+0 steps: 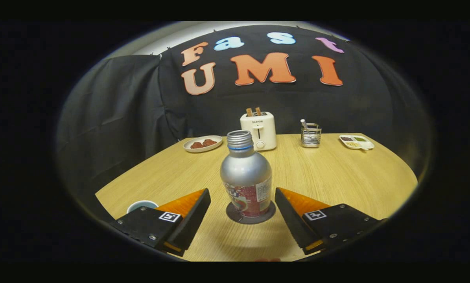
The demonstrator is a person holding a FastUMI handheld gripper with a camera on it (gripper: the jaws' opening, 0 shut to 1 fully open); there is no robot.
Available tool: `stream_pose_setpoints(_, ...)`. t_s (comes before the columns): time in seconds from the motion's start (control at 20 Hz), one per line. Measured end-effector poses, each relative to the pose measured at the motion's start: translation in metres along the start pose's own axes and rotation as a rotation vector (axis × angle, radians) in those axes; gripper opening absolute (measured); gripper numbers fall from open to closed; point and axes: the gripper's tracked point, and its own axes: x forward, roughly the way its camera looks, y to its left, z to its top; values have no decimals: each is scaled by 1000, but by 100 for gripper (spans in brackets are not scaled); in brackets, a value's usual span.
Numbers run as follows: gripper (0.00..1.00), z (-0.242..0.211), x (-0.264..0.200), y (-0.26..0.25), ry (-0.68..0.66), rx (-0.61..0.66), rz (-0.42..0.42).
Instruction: Take the bottle from table, then pour the juice into the cup, finally place the bottle on the coaster
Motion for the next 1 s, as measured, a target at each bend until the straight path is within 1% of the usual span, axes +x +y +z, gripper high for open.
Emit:
stream_pose_setpoints(0.1,98,6,-16,0,-14,-4,-3)
stream_pose_setpoints(0.4,98,32,-73,-23,-88,-41,-61)
stream_pose_setpoints(0.55,98,43,-102,-40,-128,-42,-103)
stream_pose_setpoints(0.75,98,46,-133,-66,-165,-47,-167)
stream_pose_setpoints(0.9,98,44,-150,-81,-167,-82,-205)
stream_pose_setpoints(1.0,98,43,-158,-93,-170,-106,-245)
